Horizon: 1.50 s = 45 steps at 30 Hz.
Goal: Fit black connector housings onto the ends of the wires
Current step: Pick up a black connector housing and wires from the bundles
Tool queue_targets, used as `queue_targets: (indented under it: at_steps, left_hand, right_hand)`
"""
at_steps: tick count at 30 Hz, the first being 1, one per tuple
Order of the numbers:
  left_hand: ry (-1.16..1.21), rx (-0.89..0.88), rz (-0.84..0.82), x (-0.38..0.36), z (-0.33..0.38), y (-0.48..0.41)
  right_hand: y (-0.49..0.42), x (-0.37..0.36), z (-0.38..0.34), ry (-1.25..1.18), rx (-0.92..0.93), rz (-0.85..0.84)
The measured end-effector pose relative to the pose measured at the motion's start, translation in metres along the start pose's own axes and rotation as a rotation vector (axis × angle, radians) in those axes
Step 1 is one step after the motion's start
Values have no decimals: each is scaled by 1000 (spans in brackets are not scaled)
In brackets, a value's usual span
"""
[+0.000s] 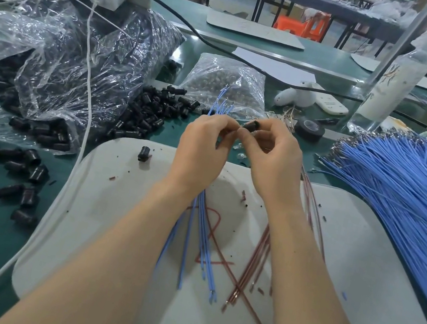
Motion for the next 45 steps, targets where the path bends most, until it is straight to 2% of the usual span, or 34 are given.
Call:
queue_targets:
  at_steps: [7, 16, 20, 23, 29, 45]
  left_hand:
    - [-9, -1, 1, -1, -1, 0]
    - [-35, 48, 3, 0, -10, -1]
    - [-63, -10, 5, -5, -2, 3]
    - [-27, -50, -55, -15, 6, 7]
    - [-37, 24, -50, -17, -1, 7]
    - [-71, -23, 4, -2, 3, 6]
  right_hand:
    - [0, -2, 2, -3, -14, -12]
    - [3, 1, -10, 35, 81, 39]
    - [2, 2, -5, 63, 61, 59]
    - [2, 4, -2, 79, 46, 77]
    - [5, -6, -9, 169, 129, 17]
    - [8, -9, -17, 205, 158, -20]
Point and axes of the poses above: each hand's wrist, its own y-axis away from the middle knuckle, its own x-axis out of the back of the hand, z = x × y, the point moved 10 cm from there along -y, towards the middle knuckle, and after that the axes turned 5 degrees about -y, right-handed, at the moved point
